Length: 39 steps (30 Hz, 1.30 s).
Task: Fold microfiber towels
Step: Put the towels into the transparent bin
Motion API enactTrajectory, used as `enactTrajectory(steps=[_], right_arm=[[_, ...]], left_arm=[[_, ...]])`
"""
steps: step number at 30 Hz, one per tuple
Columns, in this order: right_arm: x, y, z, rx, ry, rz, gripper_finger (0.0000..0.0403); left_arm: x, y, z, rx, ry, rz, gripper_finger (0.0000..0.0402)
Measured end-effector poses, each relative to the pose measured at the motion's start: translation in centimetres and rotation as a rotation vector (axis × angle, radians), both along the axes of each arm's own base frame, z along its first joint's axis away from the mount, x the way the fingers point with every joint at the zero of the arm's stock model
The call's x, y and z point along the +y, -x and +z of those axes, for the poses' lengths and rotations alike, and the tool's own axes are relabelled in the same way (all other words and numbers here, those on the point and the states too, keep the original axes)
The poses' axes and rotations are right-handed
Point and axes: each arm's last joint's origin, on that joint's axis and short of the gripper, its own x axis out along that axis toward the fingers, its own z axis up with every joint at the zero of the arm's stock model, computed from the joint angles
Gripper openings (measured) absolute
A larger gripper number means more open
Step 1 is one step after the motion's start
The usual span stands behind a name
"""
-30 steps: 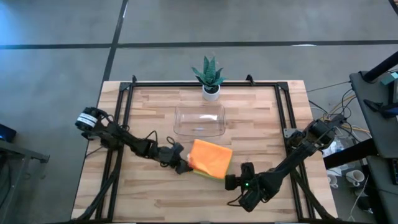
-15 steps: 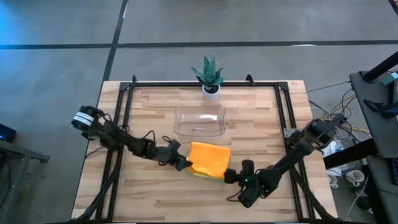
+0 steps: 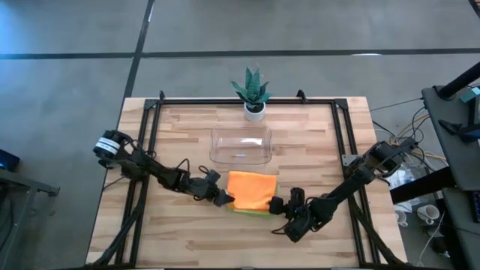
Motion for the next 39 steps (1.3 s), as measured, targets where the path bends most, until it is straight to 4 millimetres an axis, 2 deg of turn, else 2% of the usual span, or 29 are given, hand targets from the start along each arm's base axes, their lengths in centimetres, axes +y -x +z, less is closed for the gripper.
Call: enactTrajectory(steps=[8,14,22,30,39], right_arm=[[-0.1,1.1,1.3,-0.006,-0.004,0.024,0.0267],[-0.9,0.5,1.7,-0.013,0.005,0.016,0.0267],[-2.3,-0.4,1.4,0.009,0.0,-0.009,0.0267],[-2.4,-0.4,1.1,0.013,-0.017,0.007,0.0267],[-2.4,0.7,3.6,-0.016,-0.018,0.046,0.0267]], left_arm=[[0.3,0.8,2.1,-0.04,0.01,-0.003,0.0299],[0.9,1.2,0.0,0.126,0.037,0.089,0.0299],[1.1,-0.5,-0.5,0.028,0.089,0.114,0.0299],[0.8,-1.5,-1.8,0.027,0.089,0.091,0.0299],[0.8,-1.5,-1.7,0.023,0.076,0.079,0.0299]])
